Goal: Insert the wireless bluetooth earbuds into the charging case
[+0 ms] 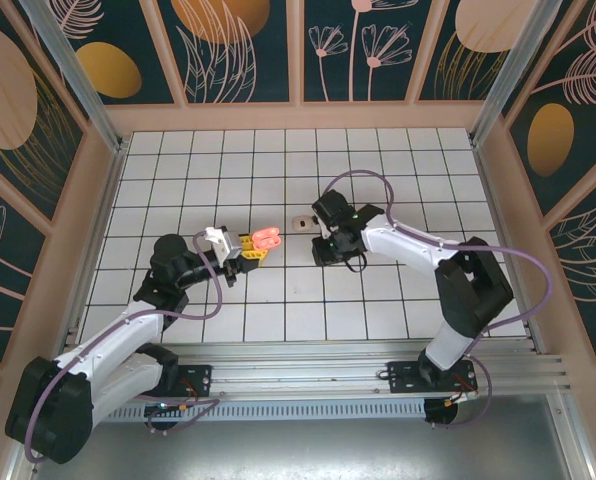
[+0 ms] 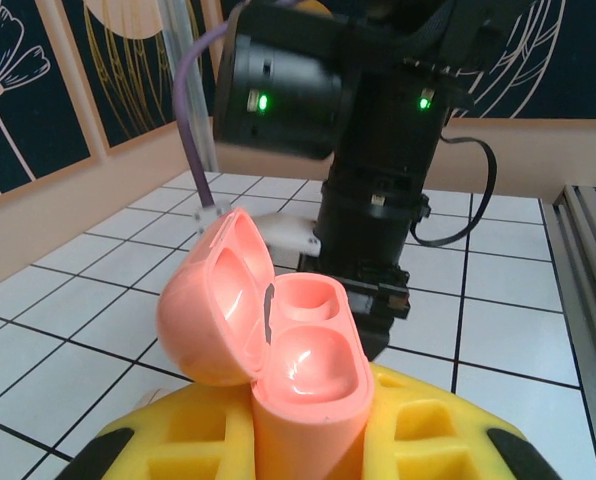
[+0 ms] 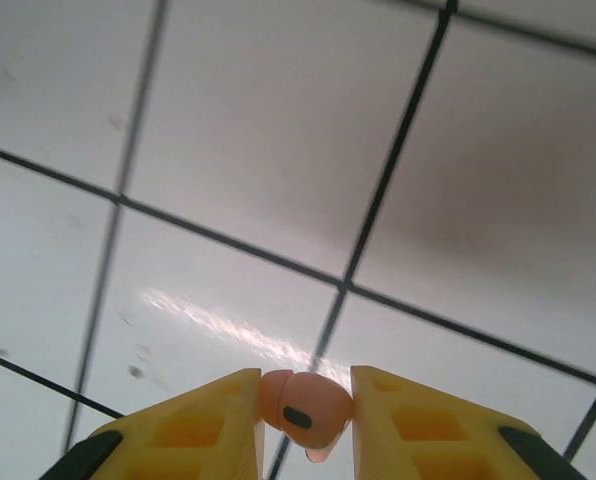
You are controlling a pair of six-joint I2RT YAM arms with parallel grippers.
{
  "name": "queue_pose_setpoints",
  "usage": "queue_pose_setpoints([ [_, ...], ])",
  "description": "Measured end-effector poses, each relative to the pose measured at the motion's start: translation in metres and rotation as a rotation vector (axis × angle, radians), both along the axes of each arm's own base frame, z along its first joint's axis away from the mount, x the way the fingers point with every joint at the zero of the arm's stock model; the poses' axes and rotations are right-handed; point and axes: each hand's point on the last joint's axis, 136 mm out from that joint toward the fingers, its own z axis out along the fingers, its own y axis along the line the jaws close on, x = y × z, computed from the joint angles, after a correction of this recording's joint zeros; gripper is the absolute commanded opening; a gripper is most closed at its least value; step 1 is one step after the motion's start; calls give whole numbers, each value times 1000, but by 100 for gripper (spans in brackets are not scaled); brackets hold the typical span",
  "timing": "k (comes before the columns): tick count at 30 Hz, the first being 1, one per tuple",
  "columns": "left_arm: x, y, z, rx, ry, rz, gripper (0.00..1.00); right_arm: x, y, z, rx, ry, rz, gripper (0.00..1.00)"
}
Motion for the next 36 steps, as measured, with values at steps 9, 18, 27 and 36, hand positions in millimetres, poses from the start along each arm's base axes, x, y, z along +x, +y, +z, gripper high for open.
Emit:
queue_pose_setpoints([
  [9,6,0,1,-7,-11,20,11,23,25,65,202,-195,6,25],
  [18,10,0,-1,-7,-11,36,11,28,40,130,400,-367,36,25],
  [27,12,1,-2,-8,-4,44,10,21,48,173,538,-485,83,24],
  [36,15,1,2,-22,-14,56,10,-1,65,217,652,-601,194,24],
])
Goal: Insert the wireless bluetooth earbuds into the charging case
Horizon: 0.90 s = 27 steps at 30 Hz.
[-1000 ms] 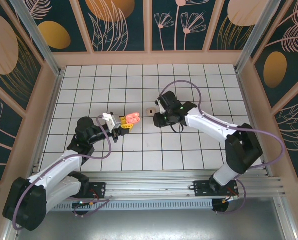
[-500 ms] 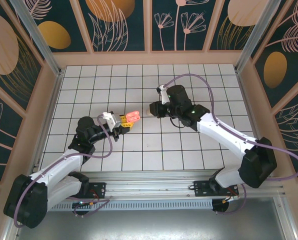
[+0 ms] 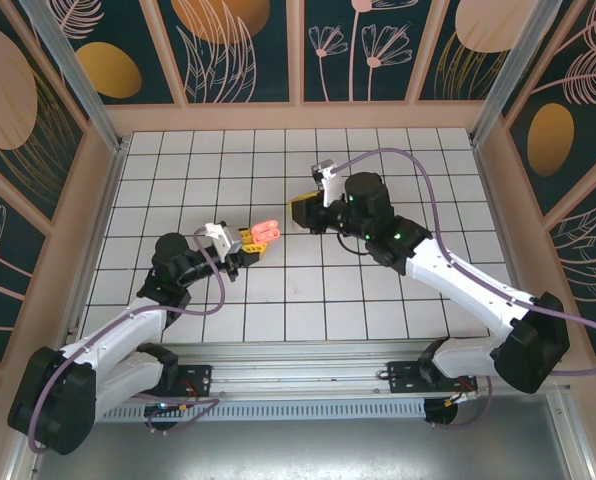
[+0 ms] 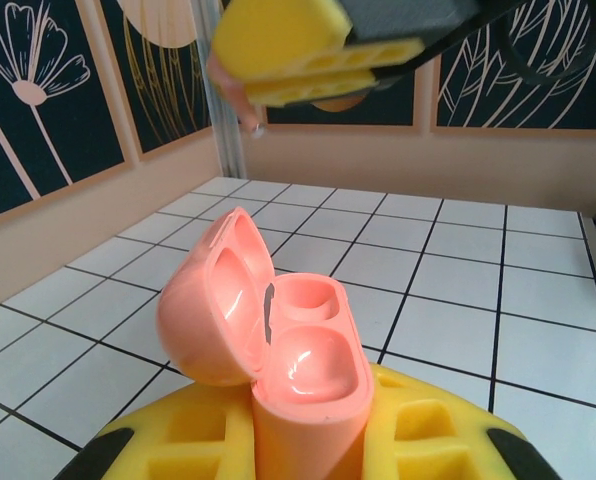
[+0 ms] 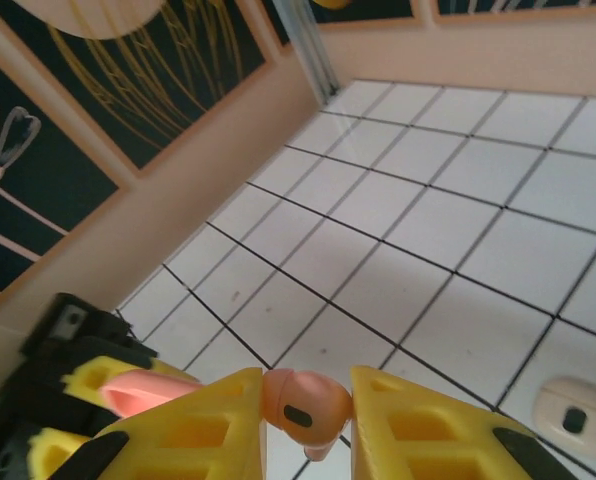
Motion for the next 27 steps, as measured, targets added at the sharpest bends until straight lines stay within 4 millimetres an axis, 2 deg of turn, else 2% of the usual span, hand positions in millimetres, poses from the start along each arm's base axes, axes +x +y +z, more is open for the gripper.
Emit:
queue_pose_setpoints([
  [5,1,0,2,-5,-5,7,10,-12,7,11,33,-63,56,24],
  [17,1,0,9,-23,-30,2,10,-46,30,14,66,-140,222,24],
  [27,-3,-1,17,-43,-48,-17,10,-46,32,14,58,-173,228,24],
])
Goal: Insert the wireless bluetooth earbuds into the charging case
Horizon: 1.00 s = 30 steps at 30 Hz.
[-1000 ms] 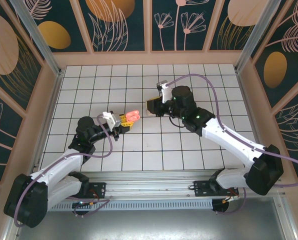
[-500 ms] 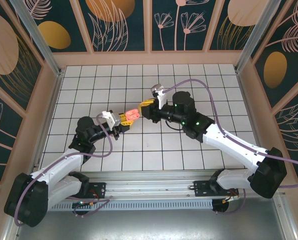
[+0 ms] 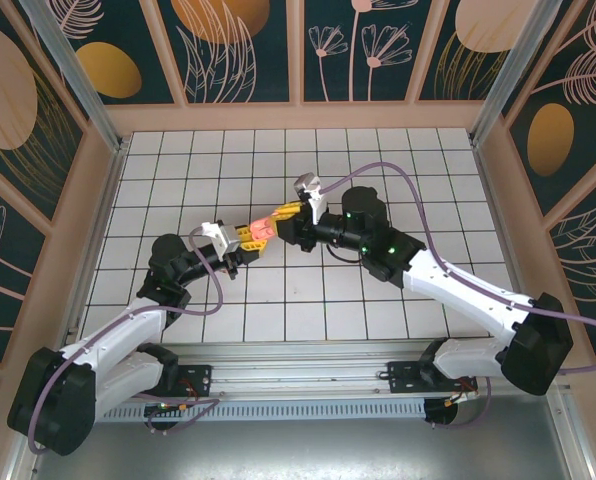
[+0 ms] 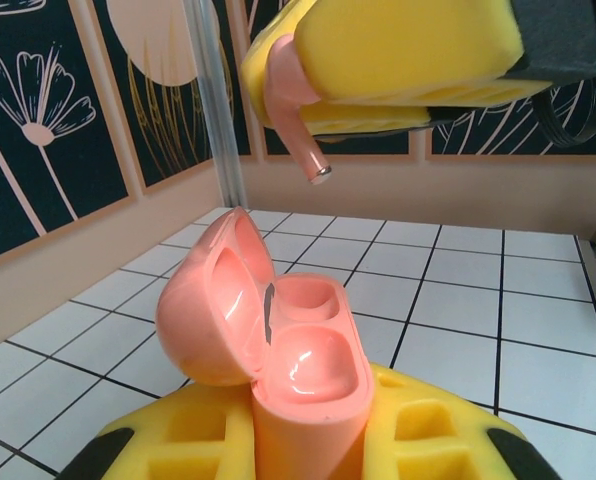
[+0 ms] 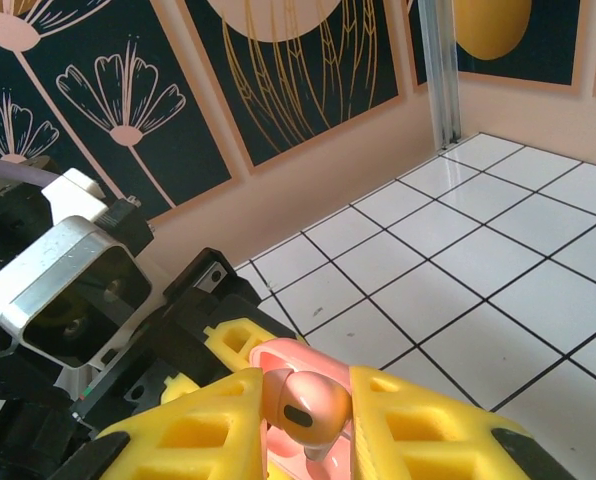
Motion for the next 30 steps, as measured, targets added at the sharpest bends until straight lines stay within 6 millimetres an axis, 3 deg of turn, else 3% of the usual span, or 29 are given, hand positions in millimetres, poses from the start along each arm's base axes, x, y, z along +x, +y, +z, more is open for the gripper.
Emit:
queue_pose_setpoints([
  [9,-2,1,4,-10,0,-1,10,3,3,-17,-24,20,-1,24],
  [30,-3,1,6,-39,42,-6,11,8,2,-28,-33,-6,-25,23],
])
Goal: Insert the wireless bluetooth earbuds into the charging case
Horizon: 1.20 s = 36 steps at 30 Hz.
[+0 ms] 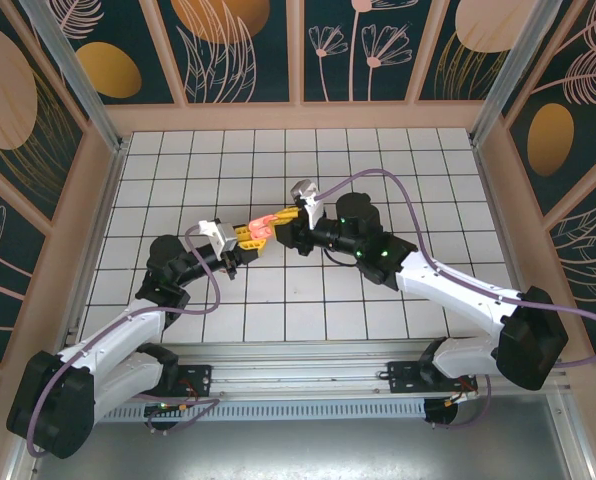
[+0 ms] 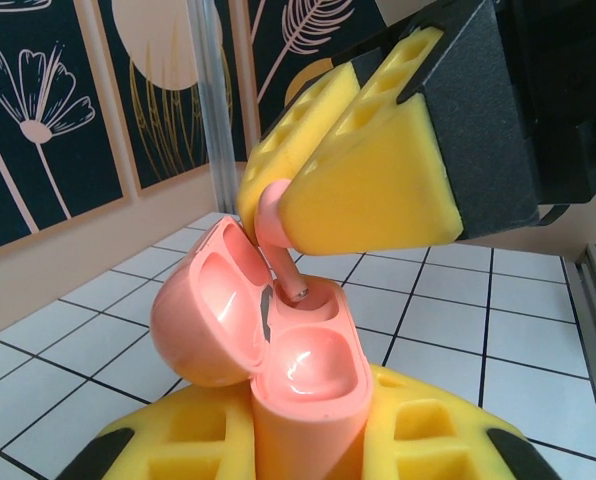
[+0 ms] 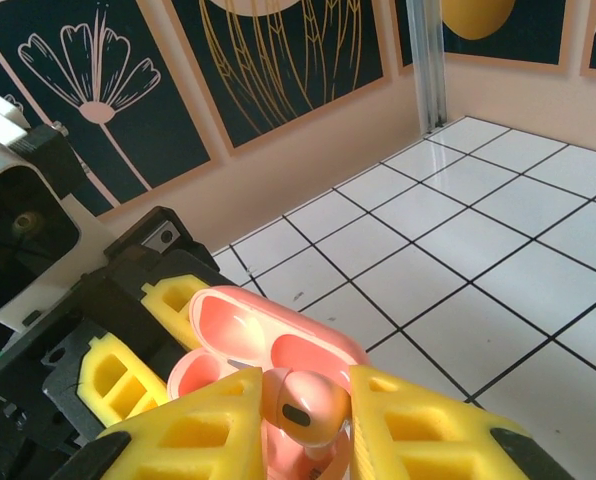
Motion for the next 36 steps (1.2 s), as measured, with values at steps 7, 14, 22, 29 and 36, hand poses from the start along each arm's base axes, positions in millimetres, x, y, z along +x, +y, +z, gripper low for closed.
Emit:
queue_pose_setpoints([
  [7,0,0,0,-9,18,-1,11,0,0,-3,-9,-11,2,24],
  [14,0,0,0,-17,35,-2,11,-2,0,-6,-18,-21,13,25],
  [22,0,0,4,-25,23,-2,11,-5,2,-7,-21,-21,20,33],
  [29,0,0,4,-25,22,1,11,-7,3,-6,-19,-20,29,42],
  [36,0,1,5,-27,16,2,11,-11,3,-3,-15,-13,36,56],
])
